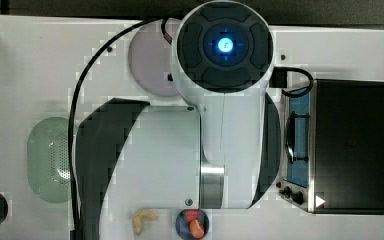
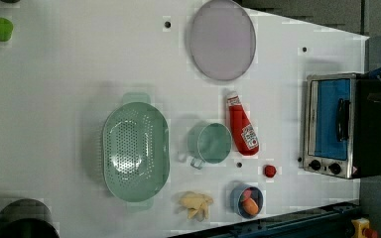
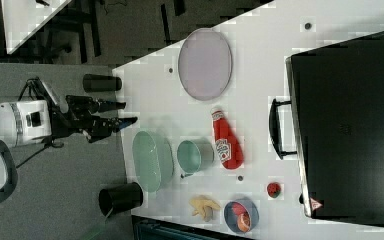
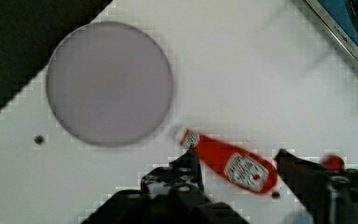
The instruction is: Pick Ketchup from the table and place it in strainer.
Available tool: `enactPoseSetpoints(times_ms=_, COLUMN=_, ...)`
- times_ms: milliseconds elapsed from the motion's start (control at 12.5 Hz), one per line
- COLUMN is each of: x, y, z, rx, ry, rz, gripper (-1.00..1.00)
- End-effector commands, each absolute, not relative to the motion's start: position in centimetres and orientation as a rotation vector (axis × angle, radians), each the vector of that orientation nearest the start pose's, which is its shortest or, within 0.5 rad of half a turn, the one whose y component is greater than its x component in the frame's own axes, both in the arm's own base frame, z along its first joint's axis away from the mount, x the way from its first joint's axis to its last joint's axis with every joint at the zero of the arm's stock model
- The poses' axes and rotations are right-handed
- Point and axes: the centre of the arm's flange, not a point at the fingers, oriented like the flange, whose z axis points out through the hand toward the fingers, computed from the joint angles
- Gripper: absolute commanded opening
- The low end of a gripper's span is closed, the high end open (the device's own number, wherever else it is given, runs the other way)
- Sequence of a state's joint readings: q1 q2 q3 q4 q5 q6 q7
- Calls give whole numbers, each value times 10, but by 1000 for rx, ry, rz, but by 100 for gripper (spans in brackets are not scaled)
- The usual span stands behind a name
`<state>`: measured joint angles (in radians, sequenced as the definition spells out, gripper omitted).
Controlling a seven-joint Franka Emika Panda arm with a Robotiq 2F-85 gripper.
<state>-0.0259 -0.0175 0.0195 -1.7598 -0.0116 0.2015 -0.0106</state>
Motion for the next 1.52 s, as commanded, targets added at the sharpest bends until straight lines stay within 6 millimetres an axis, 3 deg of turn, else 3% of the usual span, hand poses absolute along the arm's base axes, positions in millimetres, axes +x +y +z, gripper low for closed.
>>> enactPoseSetpoints(times_ms=80, x=504, y=-22, z=582, rx=-2849, ry=1329, rz=85, gripper=59)
enactPoseSetpoints(times_ms=240, x=502, y=-19, z=561, rx=-2869, ry=1314, rz=139, gripper=99)
enactPoseSetpoints(times_ms=560, x=499, y=-2, z=500, rx=-2989, ry=1043, rz=225, gripper=100)
enactPoseSetpoints(times_ms=800, x=491, y=14, z=450, rx=-3087, ry=672, rz=279, gripper=100)
enactPoseSetpoints(times_ms=1280, x=486, y=26, z=360, rx=-3125, ry=-152, rz=121, gripper=100)
enactPoseSetpoints(times_ms=1520, x=481, y=25, z=307, rx=-3104, ry=-301, rz=98, gripper=100)
